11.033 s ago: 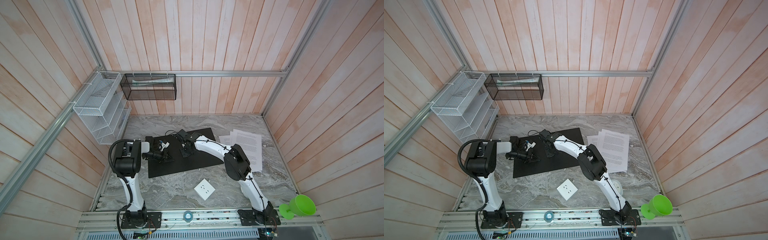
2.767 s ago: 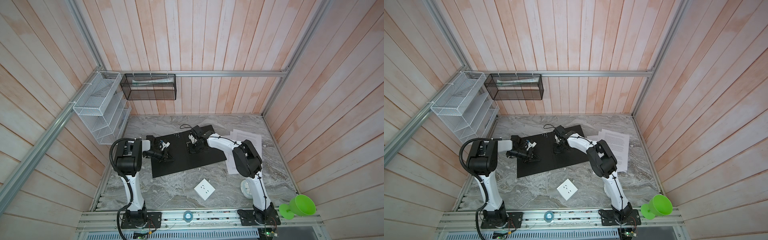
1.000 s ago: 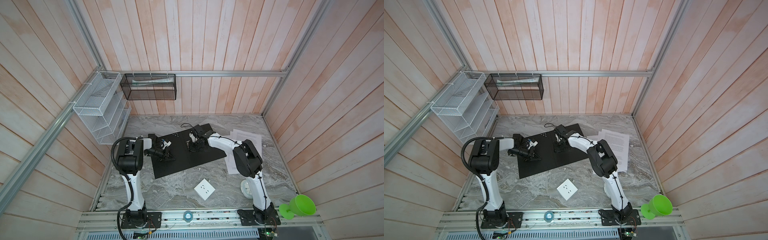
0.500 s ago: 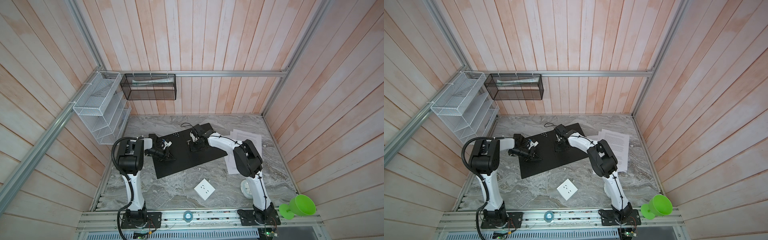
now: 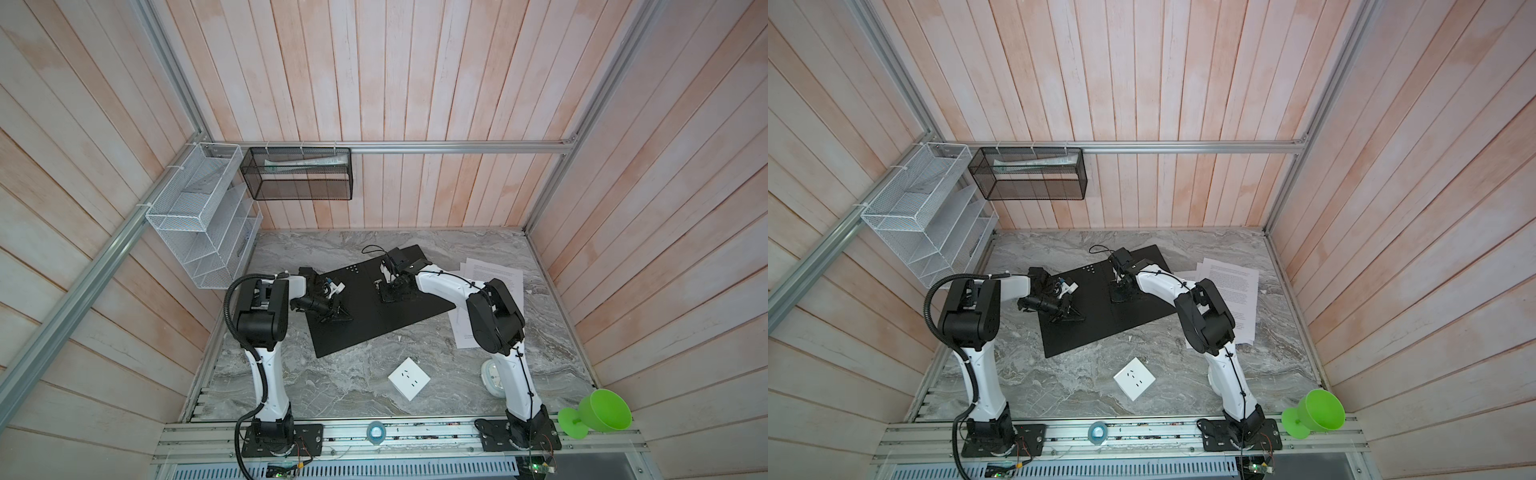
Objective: Put the files into the folder
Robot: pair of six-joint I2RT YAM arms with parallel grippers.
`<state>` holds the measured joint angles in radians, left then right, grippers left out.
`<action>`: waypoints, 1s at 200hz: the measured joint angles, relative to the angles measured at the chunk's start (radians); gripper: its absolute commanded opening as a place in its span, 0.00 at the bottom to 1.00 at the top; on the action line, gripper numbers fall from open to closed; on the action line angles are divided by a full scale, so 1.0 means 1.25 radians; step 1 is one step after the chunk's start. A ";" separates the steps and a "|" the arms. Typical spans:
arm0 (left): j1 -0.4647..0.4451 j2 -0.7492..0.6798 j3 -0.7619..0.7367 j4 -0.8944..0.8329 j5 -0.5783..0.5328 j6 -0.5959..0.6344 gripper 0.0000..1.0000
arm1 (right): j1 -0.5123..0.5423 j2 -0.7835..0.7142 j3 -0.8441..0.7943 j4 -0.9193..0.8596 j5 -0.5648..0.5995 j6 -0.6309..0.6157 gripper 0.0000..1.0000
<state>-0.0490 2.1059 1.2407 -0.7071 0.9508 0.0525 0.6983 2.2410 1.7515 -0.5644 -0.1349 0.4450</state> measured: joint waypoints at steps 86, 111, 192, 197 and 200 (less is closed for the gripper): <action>-0.009 0.002 0.013 -0.009 -0.016 0.000 0.00 | -0.007 0.034 0.042 -0.016 0.004 -0.007 0.00; -0.009 0.003 0.016 -0.013 -0.017 0.000 0.00 | -0.007 0.034 0.042 -0.015 0.004 -0.007 0.00; -0.020 0.006 0.021 -0.015 -0.017 0.000 0.00 | -0.013 0.032 0.038 -0.002 0.023 -0.006 0.00; -0.020 0.006 0.021 -0.015 -0.017 0.000 0.00 | -0.013 0.032 0.038 -0.002 0.023 -0.006 0.00; -0.020 0.006 0.021 -0.015 -0.017 0.000 0.00 | -0.014 0.031 0.038 -0.002 0.024 -0.006 0.00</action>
<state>-0.0742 2.1139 1.2675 -0.7261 0.9295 0.0528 0.6811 2.2803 1.7996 -0.5663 -0.1051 0.4377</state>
